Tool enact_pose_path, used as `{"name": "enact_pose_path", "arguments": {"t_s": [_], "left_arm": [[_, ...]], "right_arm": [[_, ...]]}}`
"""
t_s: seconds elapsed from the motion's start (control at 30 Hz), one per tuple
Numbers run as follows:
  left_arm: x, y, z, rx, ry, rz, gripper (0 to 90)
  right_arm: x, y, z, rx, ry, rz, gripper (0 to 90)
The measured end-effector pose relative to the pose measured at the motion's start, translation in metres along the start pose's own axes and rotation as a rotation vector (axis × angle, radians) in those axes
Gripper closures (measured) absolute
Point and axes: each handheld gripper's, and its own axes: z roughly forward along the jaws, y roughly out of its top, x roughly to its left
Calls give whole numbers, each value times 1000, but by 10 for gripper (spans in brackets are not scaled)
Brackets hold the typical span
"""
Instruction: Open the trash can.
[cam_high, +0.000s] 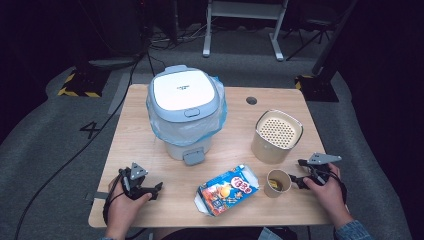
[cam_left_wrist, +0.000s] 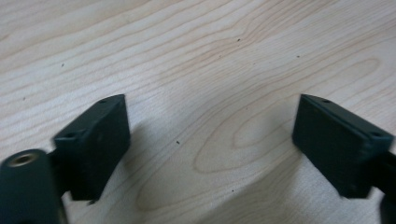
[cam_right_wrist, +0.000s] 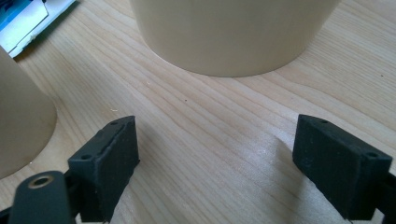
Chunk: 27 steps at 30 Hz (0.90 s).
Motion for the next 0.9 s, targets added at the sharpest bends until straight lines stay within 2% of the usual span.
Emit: {"name": "enact_pose_path", "arguments": {"t_s": [0.03, 0.1, 0.13, 0.17, 0.23, 0.27, 0.37, 0.4, 0.53, 0.73, 0.9], "left_arm": [[1, 0, -1, -7, -10, 14, 168], [1, 1, -3, 2, -17, 23, 256], [2, 2, -4, 8, -18, 26, 328], [2, 3, -5, 20, -22, 28, 328], [2, 6, -9, 39, -35, 35, 445], [2, 7, -10, 35, -44, 38, 472], [3, 11, -16, 16, -100, 30, 508], [3, 15, -21, 4, -132, 36, 521], [2, 23, -30, -8, -164, 47, 542], [1, 42, -50, -53, -221, 76, 556], [0, 57, -65, -97, -256, 78, 562]], "right_arm": [[0, 0, 0, 0, 0, 0, 146], [0, 0, 0, 0, 0, 0, 146], [0, 0, 0, 0, 0, 0, 146], [0, 0, 0, 0, 0, 0, 146], [0, 0, 0, 0, 0, 0, 146], [0, 0, 0, 0, 0, 0, 146], [0, 0, 0, 0, 0, 0, 146], [0, 0, 0, -1, 0, 0, 146], [0, 0, 0, 0, 0, 0, 146], [0, 0, 0, 0, 2, -1, 146], [0, 0, 0, -1, 3, -3, 146]]}}
